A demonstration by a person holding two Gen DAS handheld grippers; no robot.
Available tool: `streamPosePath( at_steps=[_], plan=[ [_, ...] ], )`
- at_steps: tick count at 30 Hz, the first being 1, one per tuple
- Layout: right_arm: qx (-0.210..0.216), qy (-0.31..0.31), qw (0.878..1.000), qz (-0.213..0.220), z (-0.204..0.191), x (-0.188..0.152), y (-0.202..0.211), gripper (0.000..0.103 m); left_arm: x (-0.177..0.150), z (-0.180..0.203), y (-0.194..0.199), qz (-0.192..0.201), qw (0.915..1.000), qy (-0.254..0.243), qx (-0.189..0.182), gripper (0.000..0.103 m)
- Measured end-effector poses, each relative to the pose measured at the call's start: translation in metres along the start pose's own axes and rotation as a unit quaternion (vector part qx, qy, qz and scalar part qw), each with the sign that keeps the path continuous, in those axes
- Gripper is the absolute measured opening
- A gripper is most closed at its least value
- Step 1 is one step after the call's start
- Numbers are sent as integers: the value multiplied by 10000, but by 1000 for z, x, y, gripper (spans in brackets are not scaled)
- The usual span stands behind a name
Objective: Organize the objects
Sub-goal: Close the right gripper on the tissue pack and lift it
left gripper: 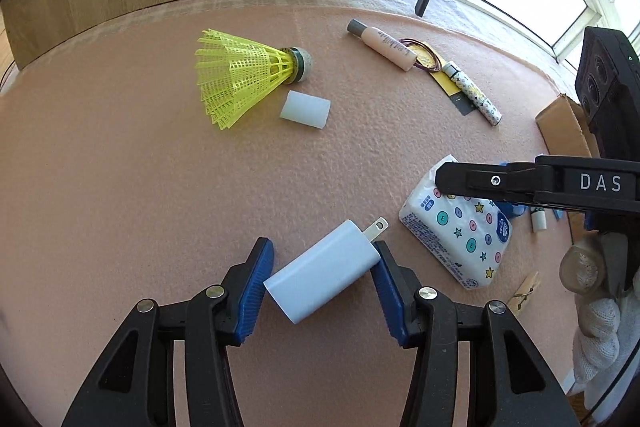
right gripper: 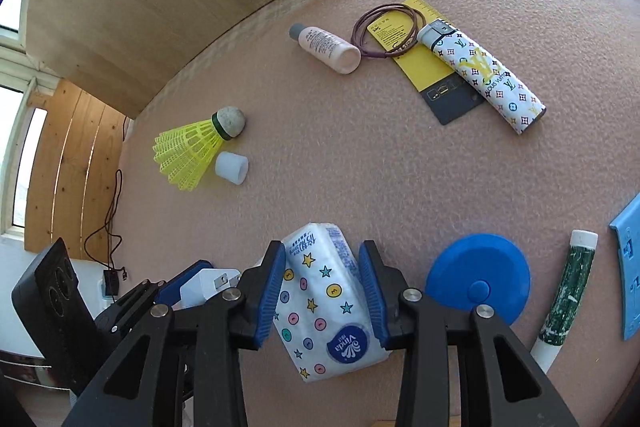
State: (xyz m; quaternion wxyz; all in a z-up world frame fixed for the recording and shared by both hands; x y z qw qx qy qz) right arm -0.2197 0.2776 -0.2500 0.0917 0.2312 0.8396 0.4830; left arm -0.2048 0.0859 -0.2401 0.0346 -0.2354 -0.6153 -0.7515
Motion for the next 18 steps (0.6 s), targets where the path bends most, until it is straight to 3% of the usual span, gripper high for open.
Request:
streamPosePath(
  at_steps=[9,18],
  plan=[
    [47,-9,9997,-234,-7,-60,-3,35,-41,5,21,-132,9997,-19,-214,54],
    [-13,-64,9996,-271,0,-93,8,36,-57,0,38,-86,9999,-94,10,54]
  ],
)
Point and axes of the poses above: each gripper's, at about its wrist camera, not at the fingertips, and y roughly against the way its jaws point, z to its right, x to its top, the point moved 7 cm from there along -y, roughly the way its jaws point, and after that the axes turned 10 degrees about -y, right-handed, at the moved point
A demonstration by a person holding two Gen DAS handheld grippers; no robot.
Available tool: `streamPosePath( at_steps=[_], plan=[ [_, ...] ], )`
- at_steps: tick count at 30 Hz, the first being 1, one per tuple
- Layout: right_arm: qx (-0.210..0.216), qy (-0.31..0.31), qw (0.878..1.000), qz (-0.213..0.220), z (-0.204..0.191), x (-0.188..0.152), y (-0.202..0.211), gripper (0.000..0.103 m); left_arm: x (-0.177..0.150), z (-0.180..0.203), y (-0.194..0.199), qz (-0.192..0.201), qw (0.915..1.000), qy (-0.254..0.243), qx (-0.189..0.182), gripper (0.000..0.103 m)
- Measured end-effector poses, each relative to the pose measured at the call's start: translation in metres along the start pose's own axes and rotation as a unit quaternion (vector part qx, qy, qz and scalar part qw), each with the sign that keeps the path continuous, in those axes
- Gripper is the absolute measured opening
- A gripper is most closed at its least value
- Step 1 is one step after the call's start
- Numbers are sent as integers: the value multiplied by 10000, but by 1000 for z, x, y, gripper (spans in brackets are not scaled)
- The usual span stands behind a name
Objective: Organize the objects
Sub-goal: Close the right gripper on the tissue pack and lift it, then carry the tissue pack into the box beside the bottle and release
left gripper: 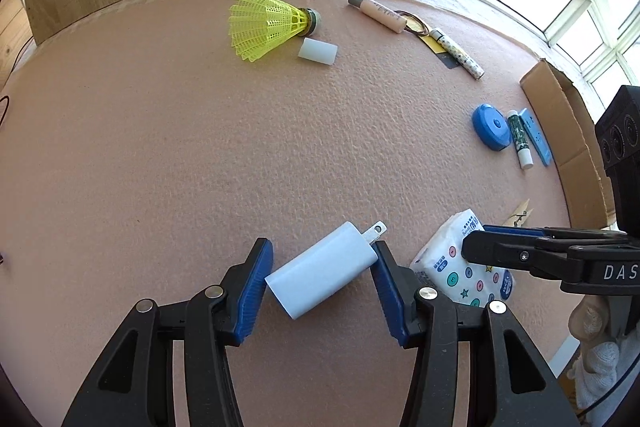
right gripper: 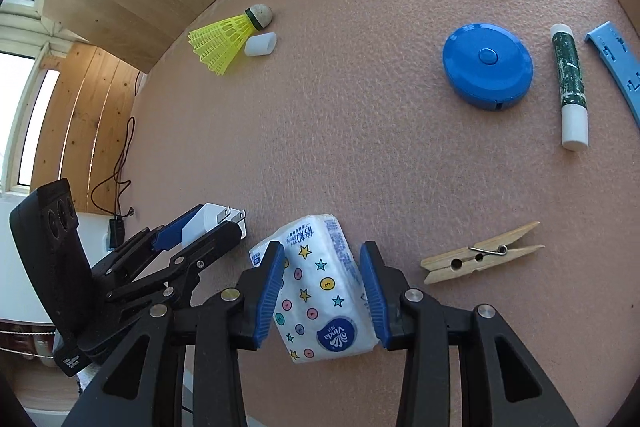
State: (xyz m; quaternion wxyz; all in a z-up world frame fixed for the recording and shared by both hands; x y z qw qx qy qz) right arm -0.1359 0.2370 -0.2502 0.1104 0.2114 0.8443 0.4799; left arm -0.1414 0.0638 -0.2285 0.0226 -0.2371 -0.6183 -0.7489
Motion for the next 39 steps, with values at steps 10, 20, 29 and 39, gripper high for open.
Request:
streamPosePath(
  at_steps=[10,20,29,39],
  plan=[
    [-80,410,9991,103,1,-4,14,40,-9,33,42,328,9990,-260,-136,58],
    [-362,1090,9931,-238,-1,-19,8,40,-29,93,17,-18,9944,-298,-1013,58],
    [-343,1211,9913,-384,-3,-20,4,40,-26,101,-1,-158,9925,-149,-1200,58],
    [-248,1157,9920,-445,0,-25,3,40,-21,101,-4,-117,9932,-91,-1157,55]
  ],
)
Point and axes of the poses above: each gripper's, at about its wrist camera, not at the fingertips, and y roughly against the way its jaws point, z to its right, x to its top, the point moved 7 cm from there along -y, roughly the way its jaws point, and after that the axes turned 10 degrees about -y, right-handed, at the moved point
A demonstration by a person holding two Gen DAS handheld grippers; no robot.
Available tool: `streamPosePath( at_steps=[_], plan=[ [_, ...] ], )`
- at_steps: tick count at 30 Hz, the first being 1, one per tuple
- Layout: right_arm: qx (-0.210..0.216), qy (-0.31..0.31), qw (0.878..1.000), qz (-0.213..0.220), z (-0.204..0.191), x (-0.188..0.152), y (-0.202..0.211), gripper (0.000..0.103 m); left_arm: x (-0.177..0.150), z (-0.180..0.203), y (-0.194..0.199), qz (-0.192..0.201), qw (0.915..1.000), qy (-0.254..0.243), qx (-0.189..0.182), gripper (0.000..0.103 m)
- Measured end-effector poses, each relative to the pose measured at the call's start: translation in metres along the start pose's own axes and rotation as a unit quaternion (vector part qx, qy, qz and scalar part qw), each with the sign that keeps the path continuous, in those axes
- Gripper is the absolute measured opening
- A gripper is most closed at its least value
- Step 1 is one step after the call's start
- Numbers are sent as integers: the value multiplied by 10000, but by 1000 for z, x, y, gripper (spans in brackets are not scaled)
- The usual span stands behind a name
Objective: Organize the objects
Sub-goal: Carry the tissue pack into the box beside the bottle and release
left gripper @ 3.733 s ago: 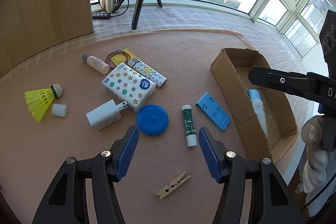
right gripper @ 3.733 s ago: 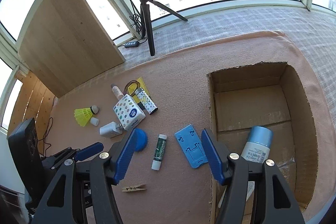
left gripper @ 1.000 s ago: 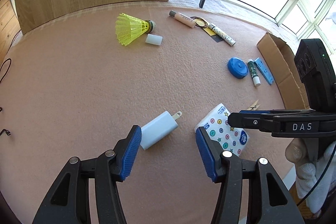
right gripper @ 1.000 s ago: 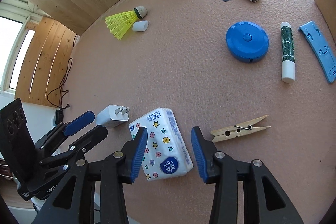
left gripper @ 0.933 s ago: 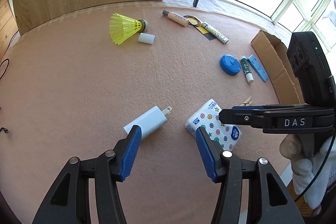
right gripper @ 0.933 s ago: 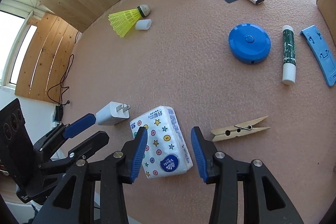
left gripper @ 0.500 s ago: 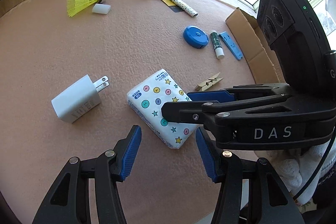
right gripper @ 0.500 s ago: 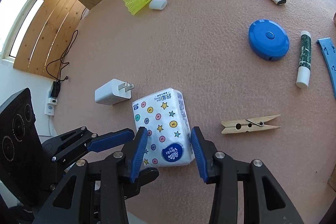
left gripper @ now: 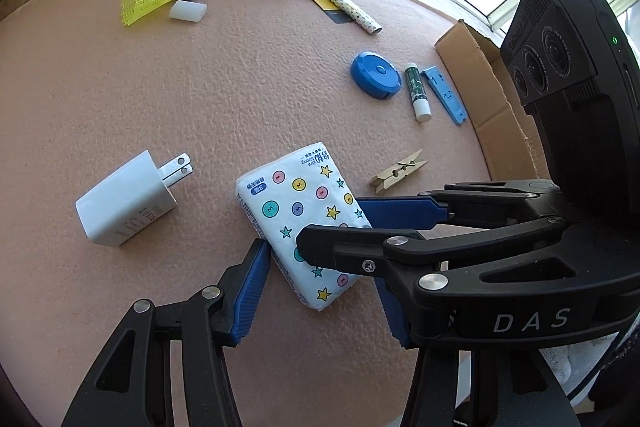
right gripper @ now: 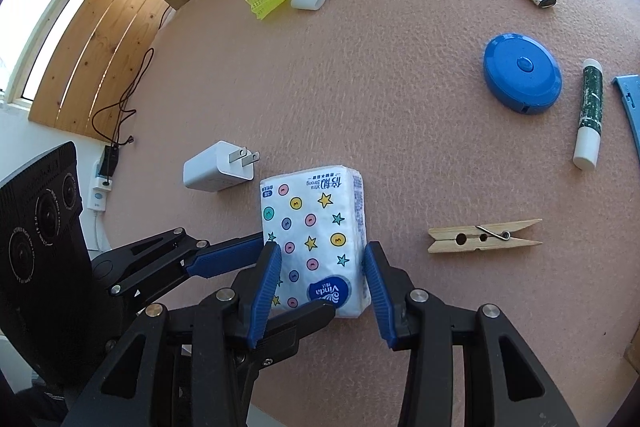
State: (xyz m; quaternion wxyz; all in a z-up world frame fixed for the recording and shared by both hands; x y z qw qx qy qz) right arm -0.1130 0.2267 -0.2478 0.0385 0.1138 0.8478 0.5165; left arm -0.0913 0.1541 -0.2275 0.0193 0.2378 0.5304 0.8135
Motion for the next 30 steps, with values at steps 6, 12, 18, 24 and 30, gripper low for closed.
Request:
streamPosePath(
  at_steps=[6,12,18,24,30],
  plan=[
    [105,-114,9997,195,2,-2,15,40,11,15,9,115,9995,-278,139,55],
    [136,-248,9982,527,10,-1,46,40,31,44,20,250,9973,-662,184,55],
    [36,-496,9942,952,32,-4,85,40,50,89,20,344,9925,-1172,84,55],
    [-102,-868,9860,1423,69,-10,133,40,74,147,11,457,9840,-1716,-160,55],
    [-265,-1285,9745,1823,118,-21,178,40,95,211,-7,495,9739,-2166,-466,55]
  ],
)
Point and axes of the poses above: each gripper's, at about its wrist camera, not at the fingertips, and y roughly against the way its jaws point, z to its right, x to its top, the point moved 7 cm from there along -y, roughly the way its jaws point, and after that the axes turned 10 degrees about -y, right-handed, at the moved point
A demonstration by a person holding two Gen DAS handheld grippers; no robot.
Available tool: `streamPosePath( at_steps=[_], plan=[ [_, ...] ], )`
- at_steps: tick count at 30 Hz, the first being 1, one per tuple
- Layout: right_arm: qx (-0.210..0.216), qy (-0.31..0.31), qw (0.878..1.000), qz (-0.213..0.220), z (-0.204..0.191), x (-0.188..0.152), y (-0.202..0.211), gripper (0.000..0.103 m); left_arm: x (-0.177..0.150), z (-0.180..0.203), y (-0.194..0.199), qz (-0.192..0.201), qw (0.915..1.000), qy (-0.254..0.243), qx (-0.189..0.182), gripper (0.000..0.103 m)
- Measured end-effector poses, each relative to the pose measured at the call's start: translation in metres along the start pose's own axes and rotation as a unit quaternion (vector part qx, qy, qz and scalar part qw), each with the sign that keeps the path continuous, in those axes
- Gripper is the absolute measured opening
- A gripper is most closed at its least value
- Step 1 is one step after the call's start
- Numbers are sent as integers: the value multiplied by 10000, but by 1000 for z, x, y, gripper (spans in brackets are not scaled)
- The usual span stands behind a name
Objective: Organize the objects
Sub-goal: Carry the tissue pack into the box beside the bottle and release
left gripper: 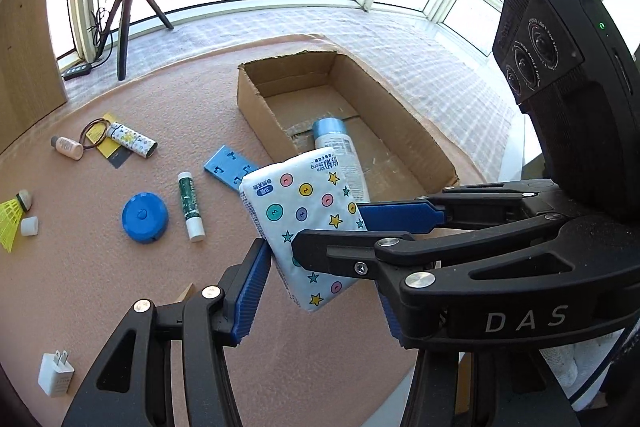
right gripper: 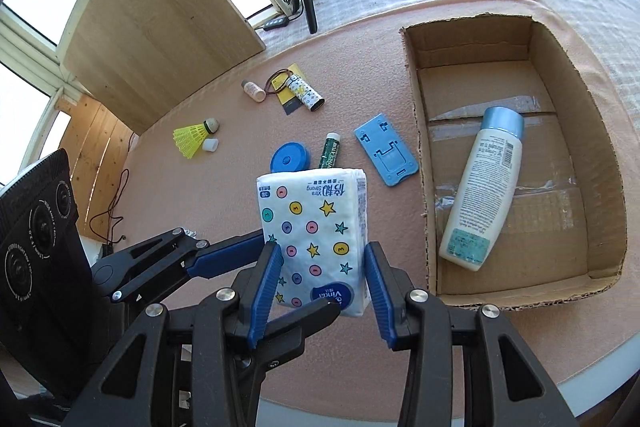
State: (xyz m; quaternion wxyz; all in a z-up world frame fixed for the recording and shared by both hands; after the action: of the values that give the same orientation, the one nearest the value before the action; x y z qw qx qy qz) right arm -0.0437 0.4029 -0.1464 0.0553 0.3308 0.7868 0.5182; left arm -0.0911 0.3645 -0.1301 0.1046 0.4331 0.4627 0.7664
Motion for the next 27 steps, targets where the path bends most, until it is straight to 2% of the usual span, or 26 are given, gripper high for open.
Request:
streamPosePath(
  at_steps=[10,20,22,24,25,27],
  plan=[
    [-202,-473,9977,439,69,22,43,40,60,61,-46,43,9983,-505,-302,55],
    [-381,-708,9952,559,107,31,54,40,78,89,-74,-13,9968,-641,-472,55],
    [-444,-710,9947,600,110,32,54,42,79,90,-77,-8,9964,-676,-513,57],
    [-558,-744,9933,683,114,33,56,50,80,91,-79,-49,9962,-695,-521,70],
    [-623,-754,9927,710,116,33,57,58,81,92,-79,-34,9962,-717,-497,72],
    [-743,-746,9911,818,118,34,60,61,78,89,-78,-33,9961,-757,-452,72]
  ],
)
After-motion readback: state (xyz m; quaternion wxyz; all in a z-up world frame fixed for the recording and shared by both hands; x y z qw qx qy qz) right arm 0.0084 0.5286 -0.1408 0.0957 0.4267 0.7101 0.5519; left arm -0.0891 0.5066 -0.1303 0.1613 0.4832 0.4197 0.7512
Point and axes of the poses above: each gripper's, at about its wrist camera, not at the fingertips, and y roughly against the way its jaws point, z to its right, x to its top, the point moved 7 cm from there along -y, roughly the way its jaws point, and after that the axes turned 10 degrees about -y, right-handed, at the moved point
